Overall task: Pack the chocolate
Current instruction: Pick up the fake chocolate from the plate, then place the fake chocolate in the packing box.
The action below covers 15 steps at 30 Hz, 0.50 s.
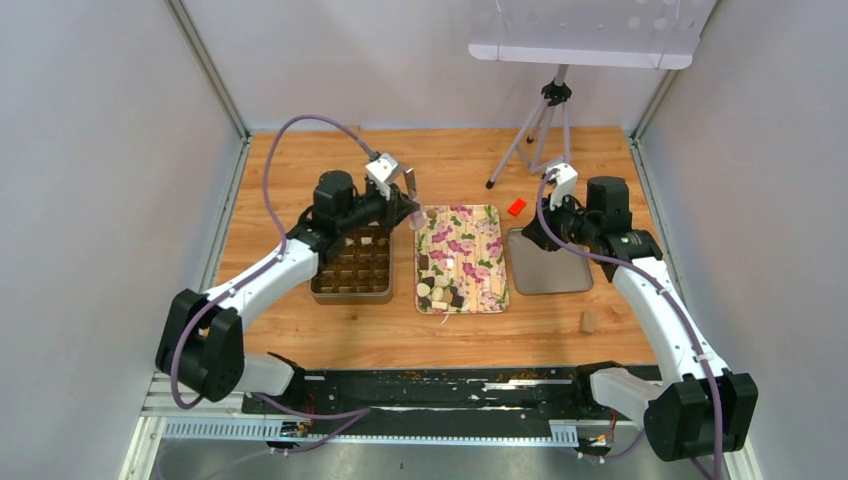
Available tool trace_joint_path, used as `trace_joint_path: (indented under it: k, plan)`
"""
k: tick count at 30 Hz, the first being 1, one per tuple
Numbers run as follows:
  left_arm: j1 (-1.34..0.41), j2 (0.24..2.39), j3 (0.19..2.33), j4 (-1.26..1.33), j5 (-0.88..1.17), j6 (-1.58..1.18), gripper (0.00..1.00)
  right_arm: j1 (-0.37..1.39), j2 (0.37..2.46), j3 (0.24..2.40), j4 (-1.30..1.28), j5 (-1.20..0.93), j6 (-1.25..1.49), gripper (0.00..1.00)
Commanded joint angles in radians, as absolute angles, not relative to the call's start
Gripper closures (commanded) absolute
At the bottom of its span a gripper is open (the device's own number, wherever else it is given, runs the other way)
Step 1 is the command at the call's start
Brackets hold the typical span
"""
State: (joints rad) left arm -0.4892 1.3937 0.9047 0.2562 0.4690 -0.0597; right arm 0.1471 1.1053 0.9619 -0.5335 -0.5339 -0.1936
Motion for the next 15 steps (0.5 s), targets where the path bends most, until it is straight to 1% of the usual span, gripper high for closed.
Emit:
trace_joint_path:
  k: [1, 6, 11, 15]
  plan:
    - [-0.434, 1.308, 0.856, 0.191, 0.436, -0.002, 0.87, 0.143, 1.093, 0.966, -0.494, -0.555, -0.210, 0.89]
    - [-0.419, 1.283, 0.768, 0.221, 0.404, 0.017, 0.86, 0.143, 1.103, 0.972, -0.495, -0.564, -0.210, 0.90]
    - [-0.415, 1.265, 0.754, 0.204, 0.334, 0.016, 0.85, 0.143, 1.102, 0.982, -0.515, -0.560, -0.219, 0.90]
    - [-0.396, 1.242, 0.748, 0.158, 0.320, 0.037, 0.85, 0.141, 1.089, 0.973, -0.519, -0.554, -0.223, 0.90]
